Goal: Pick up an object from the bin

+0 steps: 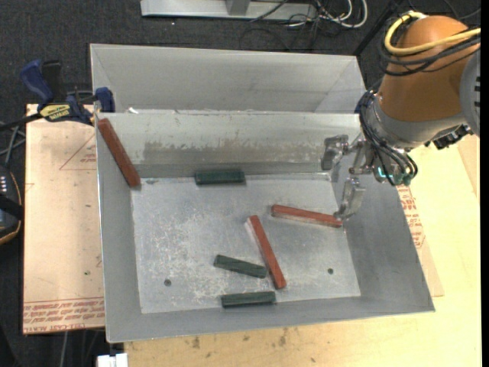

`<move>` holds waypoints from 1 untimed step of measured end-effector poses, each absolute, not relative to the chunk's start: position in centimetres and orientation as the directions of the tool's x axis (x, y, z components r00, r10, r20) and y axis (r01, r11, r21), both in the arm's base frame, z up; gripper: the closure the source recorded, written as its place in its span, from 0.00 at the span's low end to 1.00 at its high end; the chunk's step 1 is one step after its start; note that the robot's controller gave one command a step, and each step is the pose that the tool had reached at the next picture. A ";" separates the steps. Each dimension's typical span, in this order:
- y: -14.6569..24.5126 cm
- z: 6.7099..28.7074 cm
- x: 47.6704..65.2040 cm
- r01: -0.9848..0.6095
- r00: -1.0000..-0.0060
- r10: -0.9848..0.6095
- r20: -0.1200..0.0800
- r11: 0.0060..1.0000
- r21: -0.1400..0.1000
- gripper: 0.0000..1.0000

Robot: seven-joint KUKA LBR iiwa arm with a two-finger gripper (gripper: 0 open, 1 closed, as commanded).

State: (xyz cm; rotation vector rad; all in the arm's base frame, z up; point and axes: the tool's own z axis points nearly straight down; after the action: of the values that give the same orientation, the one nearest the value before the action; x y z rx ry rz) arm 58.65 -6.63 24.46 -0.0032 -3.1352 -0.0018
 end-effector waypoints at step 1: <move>-6.6 24.9 58.8 0.001 -1.000 0.001 -0.002 1.000 0.001 0.00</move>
Offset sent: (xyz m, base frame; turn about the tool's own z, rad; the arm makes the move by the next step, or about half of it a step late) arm -0.0139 -0.0135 -0.1746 -0.3394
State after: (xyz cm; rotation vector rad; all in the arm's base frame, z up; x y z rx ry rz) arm 58.78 -6.61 24.93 -0.0016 -3.1436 -0.0009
